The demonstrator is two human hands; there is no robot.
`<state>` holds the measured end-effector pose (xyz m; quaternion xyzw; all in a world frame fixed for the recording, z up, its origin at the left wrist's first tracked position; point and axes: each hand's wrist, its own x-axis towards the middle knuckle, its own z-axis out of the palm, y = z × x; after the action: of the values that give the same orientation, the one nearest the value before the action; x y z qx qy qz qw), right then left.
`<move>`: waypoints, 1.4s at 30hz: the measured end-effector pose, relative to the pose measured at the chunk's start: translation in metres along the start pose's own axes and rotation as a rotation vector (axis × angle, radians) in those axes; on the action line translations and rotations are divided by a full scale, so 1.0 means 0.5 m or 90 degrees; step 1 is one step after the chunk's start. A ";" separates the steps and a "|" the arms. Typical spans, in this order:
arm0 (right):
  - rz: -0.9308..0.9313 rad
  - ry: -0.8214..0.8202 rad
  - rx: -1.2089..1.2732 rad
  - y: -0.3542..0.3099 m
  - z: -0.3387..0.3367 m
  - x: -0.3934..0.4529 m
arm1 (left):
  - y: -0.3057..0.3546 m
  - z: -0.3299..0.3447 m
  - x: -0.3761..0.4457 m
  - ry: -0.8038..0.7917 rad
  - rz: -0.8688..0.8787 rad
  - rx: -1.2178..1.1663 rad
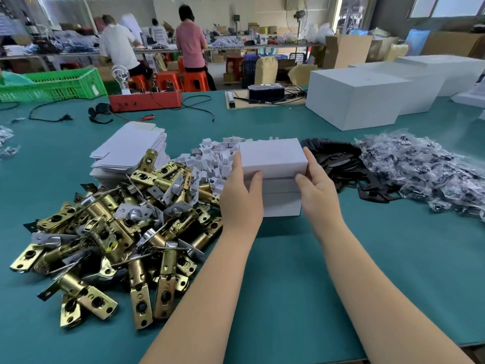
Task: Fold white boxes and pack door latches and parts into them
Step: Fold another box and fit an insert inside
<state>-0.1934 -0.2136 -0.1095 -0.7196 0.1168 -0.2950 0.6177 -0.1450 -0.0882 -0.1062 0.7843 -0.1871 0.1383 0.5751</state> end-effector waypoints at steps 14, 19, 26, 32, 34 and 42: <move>-0.038 0.034 -0.097 0.030 0.000 -0.002 | -0.047 -0.003 0.008 -0.059 0.025 0.040; -0.023 0.002 -0.084 0.034 0.005 -0.008 | -0.052 -0.011 0.000 -0.036 0.053 0.078; -0.019 0.001 -0.084 0.040 -0.002 -0.012 | -0.060 -0.012 -0.013 0.013 0.031 0.063; -0.021 0.004 -0.102 0.044 -0.007 -0.011 | -0.060 -0.010 -0.015 0.057 -0.041 -0.025; -0.015 0.000 -0.086 0.049 -0.005 -0.010 | -0.061 -0.012 -0.013 0.043 -0.049 -0.024; 0.016 -0.041 -0.134 0.058 -0.003 -0.011 | -0.069 -0.009 -0.008 -0.154 -0.054 0.020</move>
<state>-0.1929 -0.2180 -0.1389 -0.7884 0.1361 -0.2498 0.5455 -0.1328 -0.0742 -0.1360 0.8112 -0.2194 0.0208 0.5416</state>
